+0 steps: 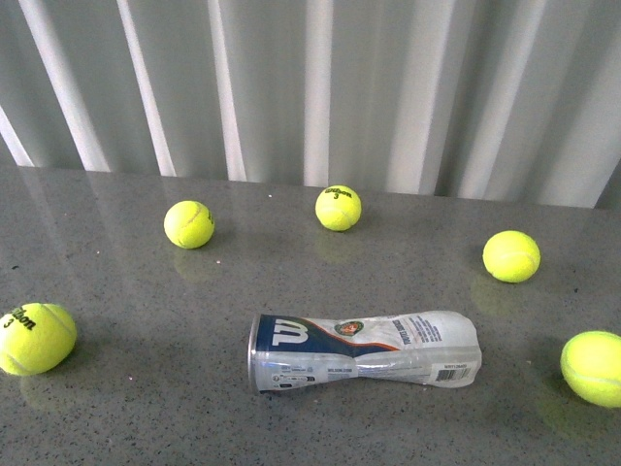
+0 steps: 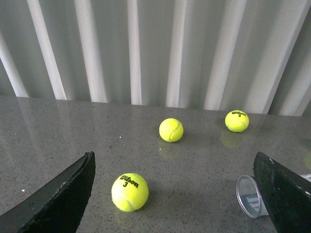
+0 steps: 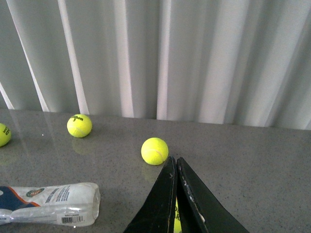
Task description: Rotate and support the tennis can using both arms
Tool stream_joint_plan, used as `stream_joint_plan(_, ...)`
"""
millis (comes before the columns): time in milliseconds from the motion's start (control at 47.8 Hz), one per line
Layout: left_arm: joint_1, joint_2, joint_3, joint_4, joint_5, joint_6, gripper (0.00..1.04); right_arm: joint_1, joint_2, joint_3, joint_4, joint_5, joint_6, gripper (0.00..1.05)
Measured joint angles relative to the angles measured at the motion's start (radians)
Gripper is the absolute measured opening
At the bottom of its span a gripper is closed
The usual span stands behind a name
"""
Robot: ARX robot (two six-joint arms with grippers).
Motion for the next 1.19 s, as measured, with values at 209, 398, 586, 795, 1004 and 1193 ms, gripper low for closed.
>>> stream_joint_plan(209, 0.0, 0.0, 0.0, 0.0, 0.0, 0.0, 0.98, 0.0, -0.058, 0.0, -0.055, 0.0, 0.0, 0.03)
stream_joint_plan(398, 0.0, -0.001, 0.0, 0.0, 0.0, 0.0, 0.98, 0.0, -0.226, 0.0, -0.229, -0.001, 0.001, 0.03)
stream_joint_plan(586, 0.0, -0.001, 0.0, 0.0, 0.0, 0.0, 0.98, 0.0, -0.226, 0.0, -0.231, -0.001, 0.001, 0.1)
stream_joint_plan(795, 0.0, -0.001, 0.0, 0.0, 0.0, 0.0, 0.98, 0.0, -0.226, 0.0, -0.231, -0.001, 0.002, 0.44)
stream_joint_plan(1004, 0.048, 0.274, 0.176, -0.304, 0.113, -0.014, 0.98, 0.0, -0.227, 0.0, -0.231, -0.004, 0.002, 0.83)
stream_joint_plan(1193, 0.017, 0.751, 0.465, -0.008, 0.198, -0.016, 0.98, 0.0, -0.227, 0.0, -0.231, -0.001, 0.003, 0.97)
